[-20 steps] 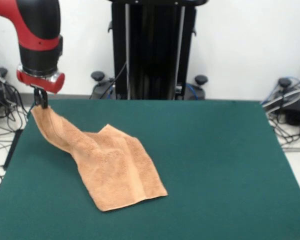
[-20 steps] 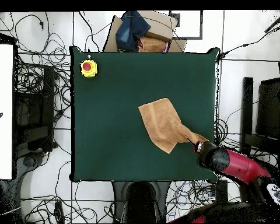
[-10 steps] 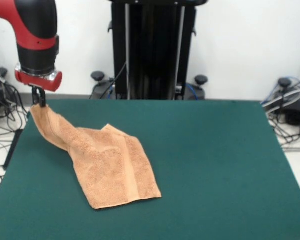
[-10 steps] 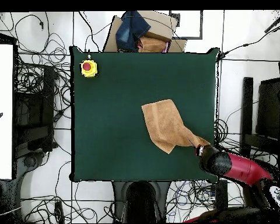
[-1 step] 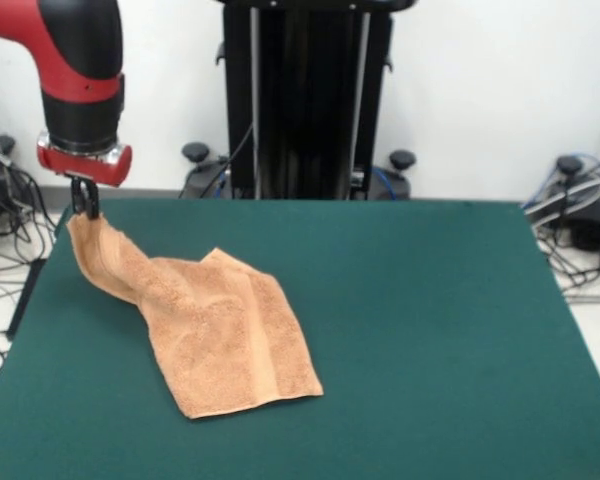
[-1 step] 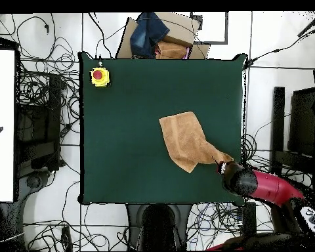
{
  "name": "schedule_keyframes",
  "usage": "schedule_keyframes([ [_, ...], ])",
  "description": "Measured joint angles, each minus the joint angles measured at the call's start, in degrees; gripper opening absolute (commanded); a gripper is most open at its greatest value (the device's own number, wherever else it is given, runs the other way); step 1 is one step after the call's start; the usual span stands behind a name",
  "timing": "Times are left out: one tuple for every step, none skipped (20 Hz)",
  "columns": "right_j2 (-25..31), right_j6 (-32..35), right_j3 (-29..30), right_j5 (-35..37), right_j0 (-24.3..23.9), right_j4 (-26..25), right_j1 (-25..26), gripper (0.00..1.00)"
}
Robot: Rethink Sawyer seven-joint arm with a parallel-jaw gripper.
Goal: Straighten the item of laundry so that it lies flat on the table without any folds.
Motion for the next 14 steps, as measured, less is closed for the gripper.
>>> schedule_keyframes([
  [0.00,0.00,0.39,0.00,0.61,-0.15,-0.32,0.00],
  [0.00,0.00,0.63,0.00,0.93,-0.20,-0.50,0.00],
  [0.01,0.00,0.87,0.00,1.26,-0.25,-0.67,0.00],
  [0.01,0.00,1.71,-0.01,2.43,-0.47,-1.32,0.00],
  [0.01,0.00,2.06,0.00,2.87,-0.48,-1.55,0.00],
  [0.01,0.00,2.23,0.00,3.07,-0.48,-1.66,0.00],
  [0.01,0.00,2.97,0.00,3.87,-0.49,-2.06,0.00],
  [0.01,0.00,3.17,-0.01,4.10,-0.48,-2.18,0.00],
  [0.01,0.00,3.36,-0.01,4.34,-0.48,-2.29,0.00],
  [0.02,0.00,3.60,-0.02,4.62,-0.48,-2.42,0.00],
  [0.01,0.00,3.97,-0.11,4.99,-0.49,-2.60,0.00],
  [0.01,0.00,4.54,-0.37,5.51,-0.48,-2.80,0.00],
  [0.02,0.00,4.63,-0.45,5.58,-0.48,-2.81,0.00],
  [0.02,0.00,4.79,-0.64,5.69,-0.49,-2.77,0.00],
])
